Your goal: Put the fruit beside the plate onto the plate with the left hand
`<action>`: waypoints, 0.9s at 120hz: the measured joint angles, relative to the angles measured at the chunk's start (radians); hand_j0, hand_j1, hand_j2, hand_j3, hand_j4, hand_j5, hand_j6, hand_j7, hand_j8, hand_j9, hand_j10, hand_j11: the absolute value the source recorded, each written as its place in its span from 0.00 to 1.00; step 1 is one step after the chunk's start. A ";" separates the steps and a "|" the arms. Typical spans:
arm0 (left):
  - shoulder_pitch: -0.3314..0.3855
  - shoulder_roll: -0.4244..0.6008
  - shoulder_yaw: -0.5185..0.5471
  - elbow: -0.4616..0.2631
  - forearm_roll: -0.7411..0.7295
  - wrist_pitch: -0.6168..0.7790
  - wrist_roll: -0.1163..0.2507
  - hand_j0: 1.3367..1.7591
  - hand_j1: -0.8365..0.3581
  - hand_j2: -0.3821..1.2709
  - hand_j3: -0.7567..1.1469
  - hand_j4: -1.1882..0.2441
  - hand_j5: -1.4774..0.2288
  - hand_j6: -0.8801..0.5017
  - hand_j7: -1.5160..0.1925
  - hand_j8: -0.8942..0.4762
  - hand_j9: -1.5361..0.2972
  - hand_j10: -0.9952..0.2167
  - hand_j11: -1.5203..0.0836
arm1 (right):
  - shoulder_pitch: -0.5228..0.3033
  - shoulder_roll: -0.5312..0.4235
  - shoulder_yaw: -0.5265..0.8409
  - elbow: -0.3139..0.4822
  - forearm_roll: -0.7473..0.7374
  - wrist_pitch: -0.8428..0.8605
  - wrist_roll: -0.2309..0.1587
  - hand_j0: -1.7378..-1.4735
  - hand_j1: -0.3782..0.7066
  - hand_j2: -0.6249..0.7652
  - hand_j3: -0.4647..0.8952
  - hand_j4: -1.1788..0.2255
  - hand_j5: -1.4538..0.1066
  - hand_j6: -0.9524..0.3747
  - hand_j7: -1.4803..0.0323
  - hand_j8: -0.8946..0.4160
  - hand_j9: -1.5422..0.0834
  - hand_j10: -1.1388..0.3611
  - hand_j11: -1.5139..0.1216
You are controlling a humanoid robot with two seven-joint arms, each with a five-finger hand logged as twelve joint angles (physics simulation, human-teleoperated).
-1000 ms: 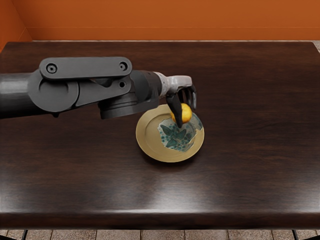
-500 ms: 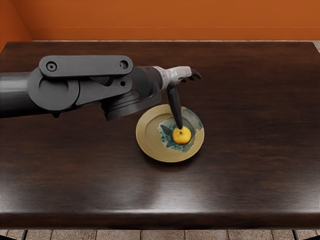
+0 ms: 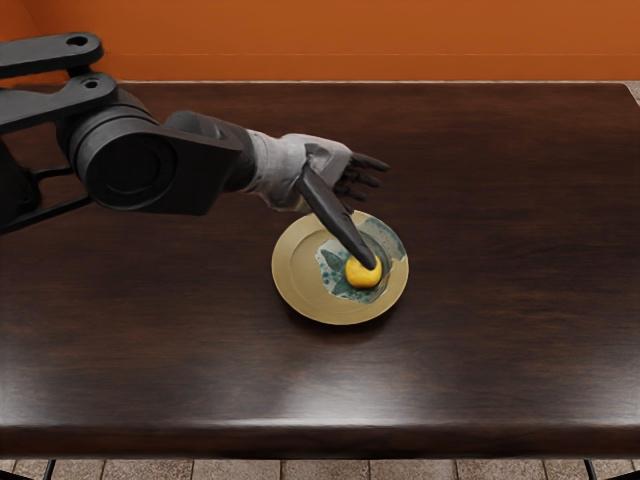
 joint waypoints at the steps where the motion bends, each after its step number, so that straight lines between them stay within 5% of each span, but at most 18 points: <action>1: 0.004 0.009 -0.006 -0.002 -0.013 -0.002 0.000 0.76 0.99 0.24 0.40 0.82 0.86 0.63 0.88 0.65 0.83 0.81 0.94 | 0.000 0.000 0.000 0.000 0.000 0.000 0.000 0.30 0.06 0.44 0.34 0.82 0.90 0.69 0.95 0.66 0.92 0.74 0.90; 21: 0.128 0.165 -0.133 -0.038 -0.223 -0.121 0.000 0.76 0.99 0.23 0.40 0.83 0.86 0.63 0.88 0.65 0.83 0.82 0.94 | 0.003 0.000 0.000 0.001 0.000 0.000 0.000 0.30 0.06 0.44 0.34 0.82 0.90 0.69 0.95 0.66 0.92 0.74 0.90; 49: 0.207 0.448 -0.201 -0.050 -0.467 -0.434 0.000 0.76 0.99 0.23 0.40 0.83 0.86 0.64 0.89 0.65 0.84 0.82 0.95 | 0.004 0.000 -0.002 0.003 0.000 0.000 0.000 0.30 0.06 0.44 0.34 0.82 0.90 0.69 0.95 0.66 0.92 0.74 0.90; 71: 0.332 0.569 -0.207 -0.047 -0.601 -0.569 0.000 0.76 0.99 0.23 0.40 0.83 0.87 0.64 0.89 0.65 0.84 0.82 0.95 | 0.004 0.000 -0.002 0.004 0.000 0.000 0.000 0.30 0.06 0.44 0.34 0.82 0.90 0.69 0.95 0.66 0.92 0.74 0.90; 108: 0.370 0.681 -0.201 -0.024 -0.637 -0.759 0.000 0.76 0.99 0.23 0.40 0.83 0.87 0.64 0.89 0.66 0.84 0.82 0.95 | 0.004 0.000 -0.002 0.005 0.000 0.000 -0.001 0.30 0.06 0.44 0.34 0.82 0.90 0.69 0.95 0.66 0.92 0.74 0.90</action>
